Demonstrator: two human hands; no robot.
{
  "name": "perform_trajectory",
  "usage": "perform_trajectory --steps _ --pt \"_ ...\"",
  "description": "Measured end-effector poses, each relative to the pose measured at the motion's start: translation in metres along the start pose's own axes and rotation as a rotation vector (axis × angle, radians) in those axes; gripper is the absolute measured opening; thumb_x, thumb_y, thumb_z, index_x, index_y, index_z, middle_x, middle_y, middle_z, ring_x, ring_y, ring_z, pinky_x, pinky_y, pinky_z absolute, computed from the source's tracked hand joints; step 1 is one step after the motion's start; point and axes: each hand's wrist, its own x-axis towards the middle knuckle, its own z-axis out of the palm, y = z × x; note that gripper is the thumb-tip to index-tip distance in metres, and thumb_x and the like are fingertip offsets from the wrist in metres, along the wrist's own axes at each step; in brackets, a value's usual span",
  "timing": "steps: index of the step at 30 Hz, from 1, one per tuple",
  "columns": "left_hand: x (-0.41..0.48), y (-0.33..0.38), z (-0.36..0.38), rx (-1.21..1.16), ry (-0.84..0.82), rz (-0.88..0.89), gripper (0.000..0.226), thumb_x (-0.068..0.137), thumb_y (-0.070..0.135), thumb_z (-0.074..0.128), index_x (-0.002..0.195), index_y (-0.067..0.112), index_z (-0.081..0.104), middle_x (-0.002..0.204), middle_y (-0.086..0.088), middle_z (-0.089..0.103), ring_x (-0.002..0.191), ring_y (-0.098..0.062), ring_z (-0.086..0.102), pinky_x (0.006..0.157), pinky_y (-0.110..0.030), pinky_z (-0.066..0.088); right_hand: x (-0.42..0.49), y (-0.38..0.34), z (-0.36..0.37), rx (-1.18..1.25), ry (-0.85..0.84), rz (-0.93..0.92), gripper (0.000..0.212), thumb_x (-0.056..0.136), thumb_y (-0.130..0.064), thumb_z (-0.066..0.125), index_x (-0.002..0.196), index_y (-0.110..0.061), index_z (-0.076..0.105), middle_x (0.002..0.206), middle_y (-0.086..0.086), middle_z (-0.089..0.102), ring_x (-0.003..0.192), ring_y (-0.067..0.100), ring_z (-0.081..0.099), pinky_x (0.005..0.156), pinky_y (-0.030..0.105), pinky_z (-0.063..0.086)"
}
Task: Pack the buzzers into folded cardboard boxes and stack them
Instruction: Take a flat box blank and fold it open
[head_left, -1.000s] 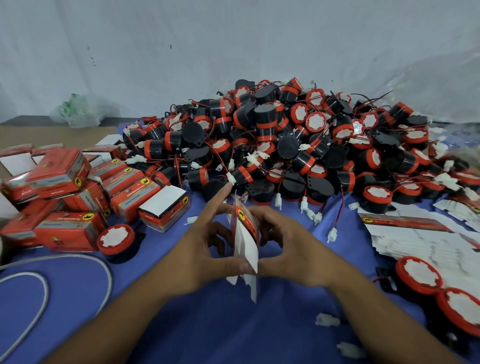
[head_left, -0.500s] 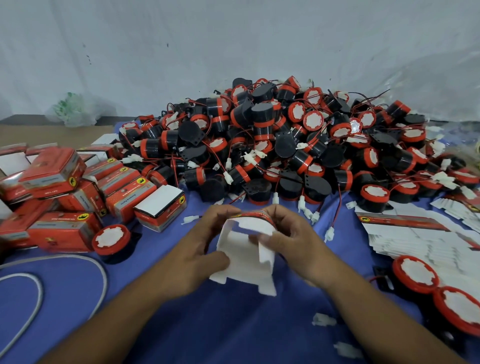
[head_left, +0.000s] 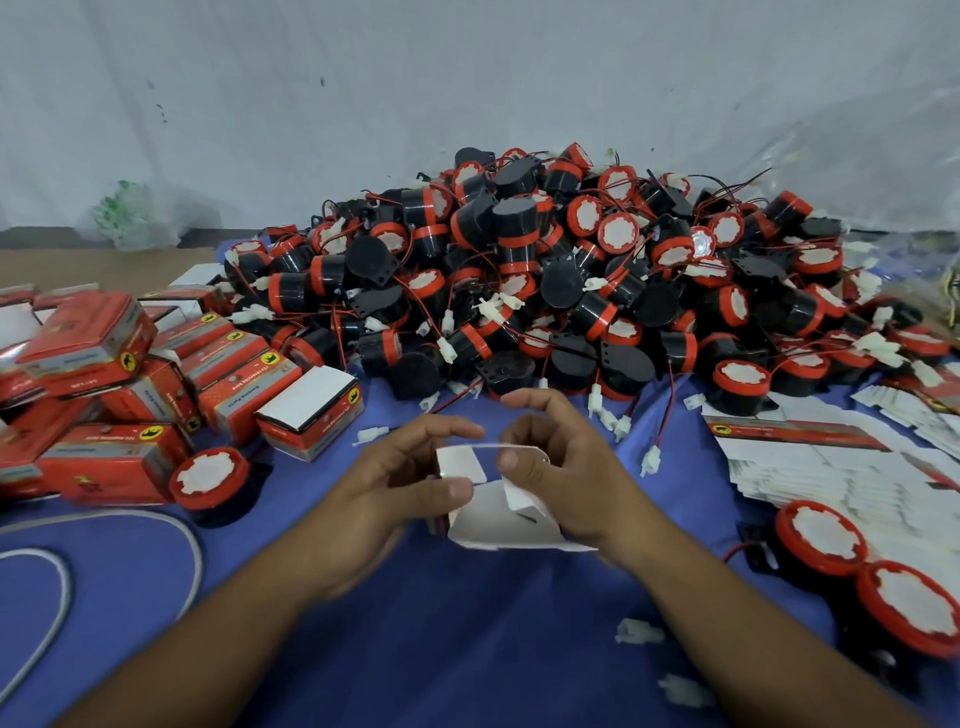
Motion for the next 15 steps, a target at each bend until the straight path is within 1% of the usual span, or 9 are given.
perform_trajectory --steps 2,4,6,9,10,11,12,13,15 --pt "0.002 0.0 0.0 0.005 -0.052 -0.008 0.051 0.07 0.024 0.077 0.12 0.029 0.067 0.106 -0.033 0.051 0.091 -0.035 0.058 0.081 -0.043 0.051 -0.001 0.0 0.001 0.044 -0.014 0.007 0.069 0.06 -0.052 0.077 0.119 -0.029 0.052 0.082 -0.003 0.061 0.069 0.007 0.056 0.069 0.025 0.044" --pt "0.003 -0.001 0.001 0.083 -0.062 -0.001 0.052 0.068 0.021 0.071 0.119 0.032 0.067 0.109 -0.033 0.05 0.092 -0.031 0.058 0.078 -0.038 0.051 -0.002 0.002 0.002 0.065 -0.015 0.021 0.069 0.06 -0.052 0.078 0.12 -0.028 0.053 0.083 -0.004 0.061 0.071 0.008 0.056 0.072 0.029 0.044" --pt "-0.001 -0.004 0.0 0.144 -0.03 0.029 0.05 0.073 0.014 0.064 0.119 0.034 0.067 0.11 -0.02 0.06 0.094 -0.022 0.061 0.077 -0.028 0.052 -0.002 0.004 0.005 0.035 0.0 0.028 0.065 0.061 -0.052 0.078 0.118 -0.029 0.055 0.085 -0.004 0.06 0.074 0.01 0.056 0.073 0.029 0.046" --pt "0.0 -0.001 0.013 0.219 0.022 0.123 0.042 0.093 0.005 0.052 0.121 0.034 0.066 0.117 0.014 0.067 0.104 -0.004 0.064 0.078 -0.014 0.05 -0.001 0.003 0.006 0.044 0.043 0.031 0.045 0.07 -0.046 0.076 0.11 -0.033 0.059 0.087 -0.002 0.063 0.077 0.014 0.059 0.069 0.029 0.05" --pt "0.005 -0.009 0.015 0.233 0.026 0.128 0.032 0.101 0.009 0.048 0.12 0.028 0.065 0.115 0.017 0.068 0.104 -0.005 0.064 0.077 -0.012 0.05 0.0 0.003 0.006 0.091 0.066 0.039 0.036 0.072 -0.044 0.075 0.105 -0.035 0.062 0.089 0.002 0.064 0.078 0.017 0.06 0.069 0.033 0.051" --pt "-0.004 -0.012 0.012 0.28 -0.066 0.2 0.026 0.104 0.012 0.043 0.113 0.023 0.065 0.107 0.015 0.071 0.1 -0.008 0.066 0.072 -0.011 0.051 0.001 0.003 0.005 0.153 0.091 0.052 0.029 0.072 -0.044 0.075 0.099 -0.036 0.065 0.09 0.004 0.066 0.079 0.021 0.062 0.069 0.038 0.051" --pt "-0.008 -0.015 0.009 0.417 -0.07 0.258 0.02 0.104 0.017 0.045 0.106 0.021 0.064 0.101 0.01 0.072 0.096 -0.011 0.068 0.071 -0.013 0.053 0.002 0.003 0.004 0.215 0.108 0.059 0.024 0.072 -0.044 0.075 0.093 -0.036 0.068 0.09 0.005 0.068 0.078 0.022 0.063 0.068 0.039 0.052" --pt "-0.009 -0.016 0.008 0.442 -0.072 0.241 0.013 0.098 0.023 0.055 0.109 0.024 0.063 0.109 0.005 0.07 0.102 -0.013 0.068 0.077 -0.018 0.056 0.002 0.003 0.003 0.257 0.113 0.062 0.021 0.072 -0.044 0.075 0.09 -0.034 0.069 0.09 0.003 0.071 0.077 0.02 0.065 0.066 0.037 0.053" --pt "-0.005 -0.011 0.008 0.486 -0.131 0.298 0.058 0.085 0.036 0.069 0.138 0.03 0.047 0.138 0.007 0.054 0.129 -0.017 0.055 0.095 -0.028 0.052 0.002 0.005 0.004 0.27 0.105 0.056 0.02 0.077 -0.042 0.071 0.09 -0.027 0.071 0.087 0.005 0.071 0.076 0.02 0.064 0.064 0.034 0.052"
